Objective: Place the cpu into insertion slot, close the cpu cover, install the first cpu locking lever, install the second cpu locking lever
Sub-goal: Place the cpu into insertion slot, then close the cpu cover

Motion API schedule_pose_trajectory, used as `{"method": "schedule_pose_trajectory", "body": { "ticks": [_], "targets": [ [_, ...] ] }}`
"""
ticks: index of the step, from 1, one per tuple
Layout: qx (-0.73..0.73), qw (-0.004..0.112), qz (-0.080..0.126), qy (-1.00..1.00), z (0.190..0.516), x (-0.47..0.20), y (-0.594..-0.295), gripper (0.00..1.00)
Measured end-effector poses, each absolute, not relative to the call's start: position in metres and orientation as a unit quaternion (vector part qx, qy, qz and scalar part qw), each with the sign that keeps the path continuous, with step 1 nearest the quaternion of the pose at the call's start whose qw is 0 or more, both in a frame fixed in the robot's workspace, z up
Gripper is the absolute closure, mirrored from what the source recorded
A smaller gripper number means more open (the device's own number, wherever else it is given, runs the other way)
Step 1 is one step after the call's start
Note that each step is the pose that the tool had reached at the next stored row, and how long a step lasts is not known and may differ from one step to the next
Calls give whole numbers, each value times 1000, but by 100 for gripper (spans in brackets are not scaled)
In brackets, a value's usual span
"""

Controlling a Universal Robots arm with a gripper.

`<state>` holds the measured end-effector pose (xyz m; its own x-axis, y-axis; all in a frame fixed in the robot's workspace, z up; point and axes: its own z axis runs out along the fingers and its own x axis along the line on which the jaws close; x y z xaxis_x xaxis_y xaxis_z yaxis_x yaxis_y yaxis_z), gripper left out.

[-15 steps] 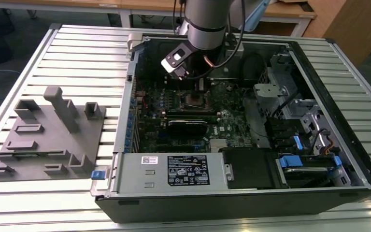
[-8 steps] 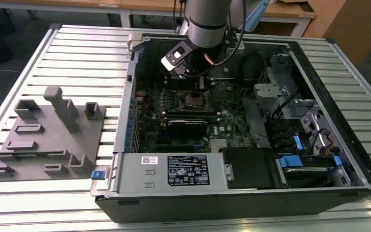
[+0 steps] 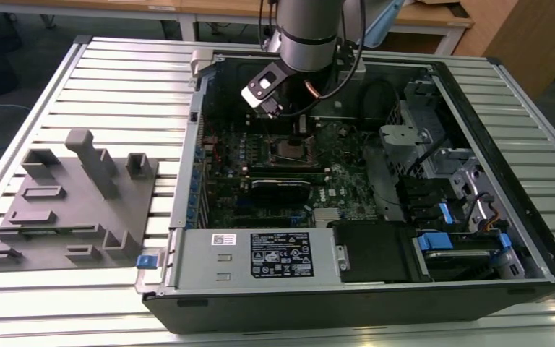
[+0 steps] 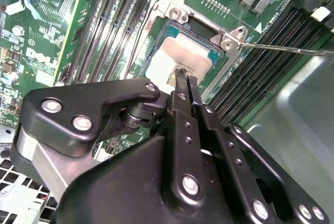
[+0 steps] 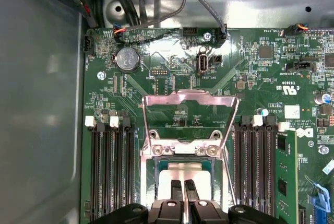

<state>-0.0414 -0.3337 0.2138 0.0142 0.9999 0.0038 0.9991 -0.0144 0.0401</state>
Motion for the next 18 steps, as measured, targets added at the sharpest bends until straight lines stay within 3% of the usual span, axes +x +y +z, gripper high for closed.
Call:
{"method": "schedule_pose_trajectory", "body": {
  "ticks": [18],
  "targets": [
    [722,13,15,692,213,-46,-334,84]
  ]
}}
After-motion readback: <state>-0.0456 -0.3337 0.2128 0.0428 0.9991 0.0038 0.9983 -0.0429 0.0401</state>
